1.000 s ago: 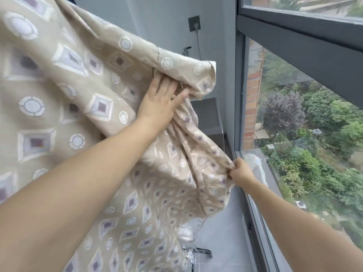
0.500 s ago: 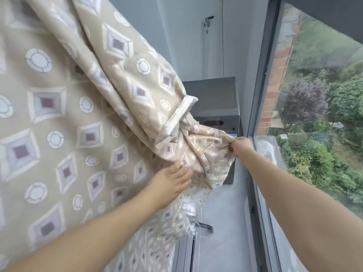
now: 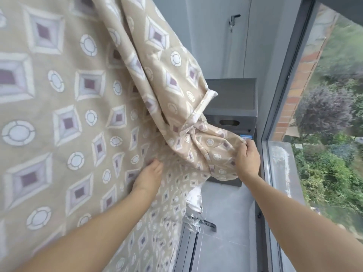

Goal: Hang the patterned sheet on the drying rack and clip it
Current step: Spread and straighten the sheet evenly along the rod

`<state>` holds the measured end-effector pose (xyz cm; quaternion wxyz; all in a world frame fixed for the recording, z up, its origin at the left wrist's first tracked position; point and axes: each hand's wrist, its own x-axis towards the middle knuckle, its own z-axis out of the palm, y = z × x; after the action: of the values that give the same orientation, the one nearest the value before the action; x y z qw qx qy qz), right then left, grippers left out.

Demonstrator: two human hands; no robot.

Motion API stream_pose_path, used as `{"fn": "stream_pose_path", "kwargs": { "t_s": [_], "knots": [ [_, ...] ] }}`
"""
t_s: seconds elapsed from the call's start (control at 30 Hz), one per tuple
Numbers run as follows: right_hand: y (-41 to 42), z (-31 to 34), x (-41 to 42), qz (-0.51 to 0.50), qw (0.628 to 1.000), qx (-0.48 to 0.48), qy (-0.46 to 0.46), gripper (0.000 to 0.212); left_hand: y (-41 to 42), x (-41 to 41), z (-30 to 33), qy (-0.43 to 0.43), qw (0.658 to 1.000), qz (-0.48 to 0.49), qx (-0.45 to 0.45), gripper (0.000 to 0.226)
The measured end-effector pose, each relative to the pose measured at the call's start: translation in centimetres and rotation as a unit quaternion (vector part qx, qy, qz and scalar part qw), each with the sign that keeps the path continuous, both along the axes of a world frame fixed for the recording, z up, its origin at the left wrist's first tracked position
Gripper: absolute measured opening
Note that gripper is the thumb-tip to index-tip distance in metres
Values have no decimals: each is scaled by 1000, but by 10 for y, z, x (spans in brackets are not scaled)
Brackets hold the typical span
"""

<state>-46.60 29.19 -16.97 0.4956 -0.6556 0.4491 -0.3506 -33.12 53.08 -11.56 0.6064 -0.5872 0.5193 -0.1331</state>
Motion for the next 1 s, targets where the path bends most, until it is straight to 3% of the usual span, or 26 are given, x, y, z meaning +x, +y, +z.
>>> {"fn": "stream_pose_path", "kwargs": {
  "t_s": [0.1,0.17,0.2,0.27,0.37,0.47,0.53,0.57,0.63,0.7,0.77,0.83,0.9,0.97,1.0],
  "knots": [
    [3,-14,-8,183,964,-140,134,42,8,3,5,34,999,19,-35,30],
    [3,-22,-7,275,901,-210,262,51,13,6,9,41,995,28,-83,31],
    [5,-26,-5,304,867,-233,320,42,15,5,10,34,994,31,-102,36],
    [11,-30,-3,350,808,-230,414,17,20,2,9,24,992,37,-115,49],
    [23,-36,-6,375,732,-197,533,26,24,-9,0,11,994,43,-96,67],
    [23,-45,-13,354,725,-155,570,32,26,-17,4,-18,989,75,-126,74],
    [18,-46,-13,355,754,-83,546,28,24,-17,15,-34,982,75,-168,75],
    [15,-45,-12,346,793,-13,501,25,22,-16,22,-36,978,74,-192,75],
    [8,-38,-5,319,871,239,287,30,14,-11,39,-25,967,77,-242,73],
    [2,-21,2,320,849,419,38,38,7,-6,58,-10,957,80,-280,72],
    [5,3,15,415,806,423,17,46,2,-5,74,-4,949,78,-306,75],
    [15,26,25,503,784,343,122,45,4,-2,84,9,941,61,-333,77],
    [19,39,35,517,794,275,163,40,6,3,94,31,918,-6,-396,84],
    [18,44,38,477,824,292,93,29,6,7,107,45,888,-97,-447,86],
    [16,46,36,441,840,315,37,18,6,9,111,54,868,-158,-467,77]
  ]
}}
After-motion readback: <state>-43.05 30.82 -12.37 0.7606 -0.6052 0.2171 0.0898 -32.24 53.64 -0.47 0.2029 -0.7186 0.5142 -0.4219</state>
